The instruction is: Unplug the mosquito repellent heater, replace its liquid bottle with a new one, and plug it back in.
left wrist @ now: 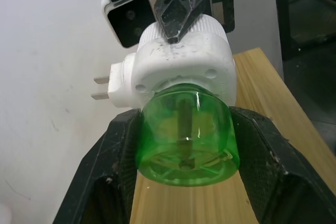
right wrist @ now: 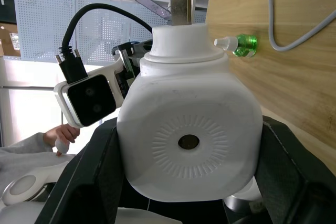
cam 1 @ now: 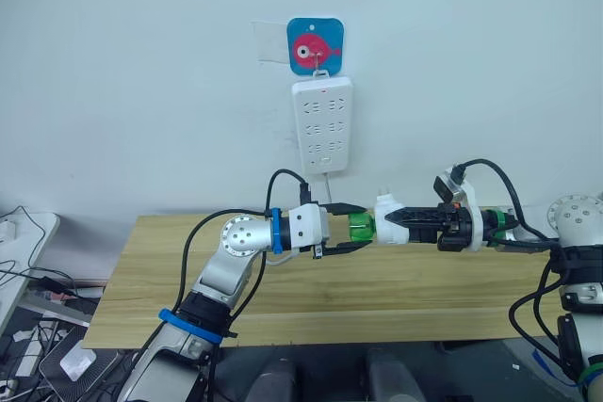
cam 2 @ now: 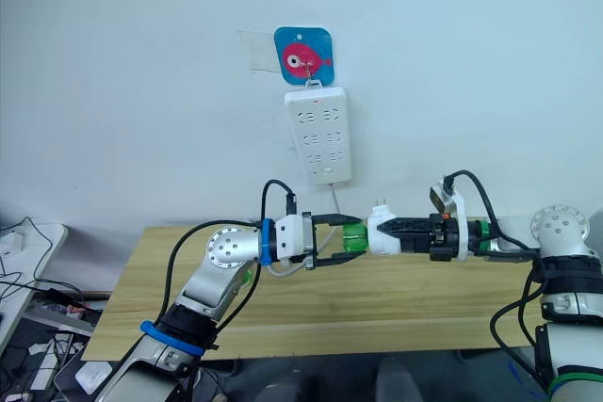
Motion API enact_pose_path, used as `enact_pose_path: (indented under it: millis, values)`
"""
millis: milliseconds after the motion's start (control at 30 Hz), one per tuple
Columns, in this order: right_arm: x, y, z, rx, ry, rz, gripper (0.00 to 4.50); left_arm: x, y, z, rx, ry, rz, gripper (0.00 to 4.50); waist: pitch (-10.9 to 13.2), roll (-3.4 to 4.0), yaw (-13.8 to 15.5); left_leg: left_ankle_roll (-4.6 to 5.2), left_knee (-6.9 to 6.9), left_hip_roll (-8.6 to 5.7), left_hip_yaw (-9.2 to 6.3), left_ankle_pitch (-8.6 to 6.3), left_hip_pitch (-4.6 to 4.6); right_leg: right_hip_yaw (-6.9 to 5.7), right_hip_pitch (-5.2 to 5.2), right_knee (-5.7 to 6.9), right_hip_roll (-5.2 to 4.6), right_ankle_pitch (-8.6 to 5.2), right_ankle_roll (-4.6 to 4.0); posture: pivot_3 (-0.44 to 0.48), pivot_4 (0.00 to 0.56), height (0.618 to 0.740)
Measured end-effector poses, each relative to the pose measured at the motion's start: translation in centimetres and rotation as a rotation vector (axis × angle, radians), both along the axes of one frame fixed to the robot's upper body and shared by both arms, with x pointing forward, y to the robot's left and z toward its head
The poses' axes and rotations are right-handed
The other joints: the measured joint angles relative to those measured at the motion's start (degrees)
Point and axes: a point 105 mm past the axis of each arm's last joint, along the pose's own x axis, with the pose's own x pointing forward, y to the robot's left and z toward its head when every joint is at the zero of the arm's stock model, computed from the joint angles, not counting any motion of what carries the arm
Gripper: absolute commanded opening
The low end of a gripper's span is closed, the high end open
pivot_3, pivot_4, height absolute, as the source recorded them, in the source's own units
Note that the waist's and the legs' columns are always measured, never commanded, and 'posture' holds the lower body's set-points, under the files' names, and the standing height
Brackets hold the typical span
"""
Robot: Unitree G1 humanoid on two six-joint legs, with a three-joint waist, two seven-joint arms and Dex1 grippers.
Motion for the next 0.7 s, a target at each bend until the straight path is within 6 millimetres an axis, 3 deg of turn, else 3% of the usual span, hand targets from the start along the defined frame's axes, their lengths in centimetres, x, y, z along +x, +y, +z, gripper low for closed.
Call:
enact_pose_path:
  millis: [100,233,300,333,367,433,500,633,700]
  values:
    - [-0.1,0.0,0.0,-0.003,-0.011,0.007,2.97,-0.2,-0.1,0.0,-0.008,0.044,-0.007,2.28,0.0,0.0,-0.03,0.0,0.0,0.0,-0.01,0.0,-0.01,0.0,0.0,0.0,0.0,0.0,0.0,-0.066,0.129,0.74]
    - [-0.4,0.0,0.1,-0.002,-0.03,0.023,2.97,-0.6,-0.2,0.1,-0.061,0.257,-0.009,2.28,0.0,0.0,-0.05,0.0,0.0,-0.01,-0.06,0.0,-0.03,-0.04,0.0,0.0,0.0,0.0,0.01,-0.067,0.128,0.74]
    - [-0.6,0.1,0.2,-0.015,-0.051,0.039,2.97,-0.8,-0.1,0.1,-0.081,0.433,-0.021,2.28,0.0,0.0,-0.1,0.0,0.03,-0.01,-0.1,0.0,-0.04,-0.08,0.0,0.03,0.0,-0.01,0.02,-0.065,0.125,0.74]
    - [-0.8,0.2,0.4,-0.019,-0.067,0.052,2.97,-1.0,0.1,0.2,-0.1,0.582,-0.028,2.28,0.01,-0.01,-0.18,0.0,0.04,-0.02,-0.11,0.0,-0.04,-0.09,-0.01,0.06,0.01,-0.04,0.06,-0.065,0.125,0.74]
    - [-1.2,0.4,0.5,-0.03,-0.089,0.078,2.97,-1.2,0.4,0.2,-0.137,0.859,-0.056,2.28,0.01,-0.01,-0.31,0.01,0.07,-0.03,-0.18,0.0,-0.03,-0.13,0.0,0.11,0.01,-0.08,0.14,-0.065,0.127,0.74]
    - [-1.5,0.7,0.6,-0.025,-0.103,0.109,2.97,-1.4,0.8,0.3,-0.154,1.124,-0.09,2.28,0.03,-0.04,-0.46,0.01,0.09,-0.04,-0.24,0.0,-0.02,-0.22,0.02,0.13,0.05,-0.18,0.3,-0.065,0.128,0.74]
    - [-1.8,1.2,0.6,-0.021,-0.113,0.141,2.97,-1.7,1.4,0.3,-0.157,1.329,-0.124,2.28,0.02,-0.04,-0.66,0.01,0.09,-0.04,-0.25,0.0,0.02,-0.23,0.04,0.15,0.06,-0.28,0.46,-0.072,0.131,0.74]
    - [-2.1,1.6,0.1,-0.016,-0.103,0.166,2.97,-2.0,1.9,-0.2,-0.147,1.499,-0.138,2.28,0.04,-0.06,-0.87,-0.04,0.09,-0.04,-0.24,0.02,0.0,-0.16,0.01,0.13,0.04,-0.09,0.16,-0.078,0.135,0.74]
    - [-2.0,1.7,0.0,-0.016,-0.106,0.163,2.97,-1.9,1.9,-0.1,-0.15,1.515,-0.137,3.0,0.04,-0.06,-0.71,-0.06,0.09,-0.04,-0.23,0.03,0.0,-0.13,0.01,0.09,0.0,-0.09,0.15,-0.079,0.135,0.74]
